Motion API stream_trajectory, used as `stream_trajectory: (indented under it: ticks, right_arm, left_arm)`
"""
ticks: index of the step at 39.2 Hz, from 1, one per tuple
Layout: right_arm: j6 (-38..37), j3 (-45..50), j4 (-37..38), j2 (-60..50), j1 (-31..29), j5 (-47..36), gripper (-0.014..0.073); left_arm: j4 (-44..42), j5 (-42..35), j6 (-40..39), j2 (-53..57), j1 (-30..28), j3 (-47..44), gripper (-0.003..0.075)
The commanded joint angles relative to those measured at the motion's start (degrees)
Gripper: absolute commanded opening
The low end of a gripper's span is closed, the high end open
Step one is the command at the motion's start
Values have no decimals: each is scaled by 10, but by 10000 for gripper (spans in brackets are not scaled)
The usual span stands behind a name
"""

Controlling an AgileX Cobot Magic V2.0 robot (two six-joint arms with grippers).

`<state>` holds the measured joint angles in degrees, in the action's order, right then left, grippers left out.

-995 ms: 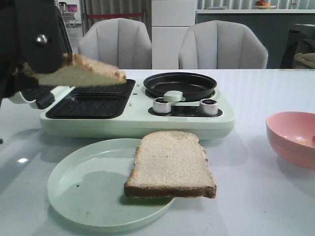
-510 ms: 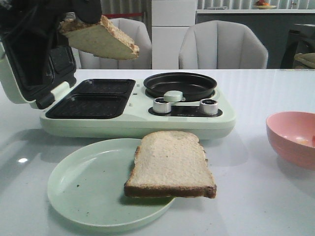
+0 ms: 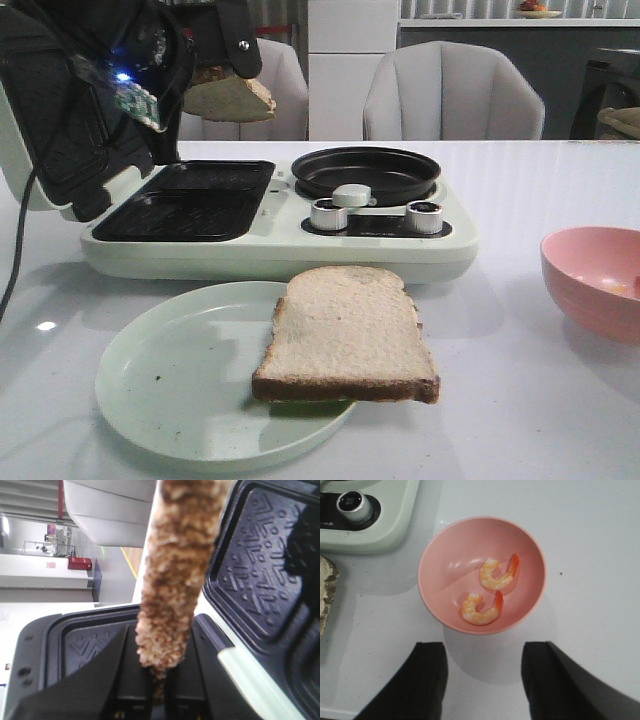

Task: Make breakfast with bread and shrimp
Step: 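Lift the bread slice with the left gripper over the sandwich plates, then lower the bread onto the sandwich plate and open the left gripper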

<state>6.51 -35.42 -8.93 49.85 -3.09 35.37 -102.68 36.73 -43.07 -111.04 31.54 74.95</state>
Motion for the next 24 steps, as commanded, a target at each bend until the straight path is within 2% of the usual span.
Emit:
stream_trajectory:
  ticks: [1,6,14,19,24]
  right_arm:
    - [3,-20,-1,-3,2,-30,457]
    - [3,-20,-1,-3,2,-30,457]
    - [3,-20,-1,-3,2,-30,457]
    - [3,-20,-1,-3,2,-30,457]
    - [3,-20,-1,-3,2,-30,457]
  left_arm:
    - [-38,28,-8,-4,-13,57,99]
    - [-38,28,-8,-44,-24,92,100]
    - [-38,23,-8,-70,-28,95,111]
    - [-38,18,-8,-73,-28,89,190]
    - [-38,18,-8,-73,-28,89,318]
